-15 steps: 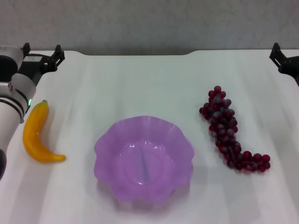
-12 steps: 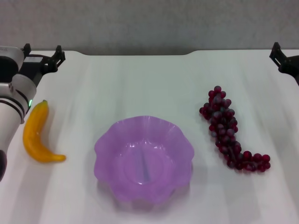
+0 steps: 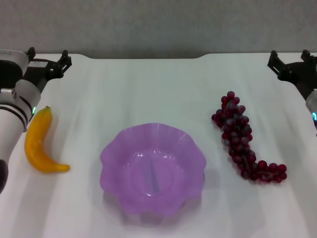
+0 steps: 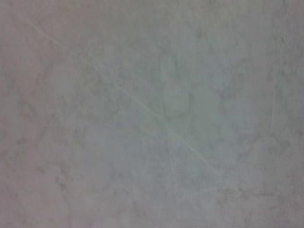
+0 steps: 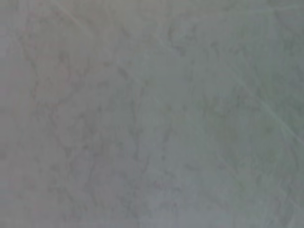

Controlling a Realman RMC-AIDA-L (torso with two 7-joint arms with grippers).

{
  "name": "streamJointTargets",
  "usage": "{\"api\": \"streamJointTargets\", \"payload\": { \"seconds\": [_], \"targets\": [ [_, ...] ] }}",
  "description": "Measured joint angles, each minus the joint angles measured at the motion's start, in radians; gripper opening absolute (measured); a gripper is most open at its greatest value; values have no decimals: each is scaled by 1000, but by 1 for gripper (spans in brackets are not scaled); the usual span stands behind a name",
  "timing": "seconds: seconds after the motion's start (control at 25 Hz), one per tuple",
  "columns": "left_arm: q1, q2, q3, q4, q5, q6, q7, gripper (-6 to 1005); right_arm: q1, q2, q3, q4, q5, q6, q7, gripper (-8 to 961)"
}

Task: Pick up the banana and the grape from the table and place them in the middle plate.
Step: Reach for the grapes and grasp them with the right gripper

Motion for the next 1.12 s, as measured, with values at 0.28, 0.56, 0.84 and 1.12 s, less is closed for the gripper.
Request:
{"api": "streamJointTargets", "payload": {
  "seconds": [0.28,0.56,0.84,1.12],
  "targets": [
    [3,-1,0,0,0,-1,2,895,-58,4,-3,-50,7,-146,12,880],
    [20,1,0,3,0,-1,3,895,-68,1,-9,-128,2,-8,12,880],
    [31,5,0,21,0,-1,4,895,-6,-5,-12,-171,-1,275,-35,880],
    [29,5,0,25,0,-1,4,895,48,-8,-9,-156,-3,463,-40,880]
  ]
}}
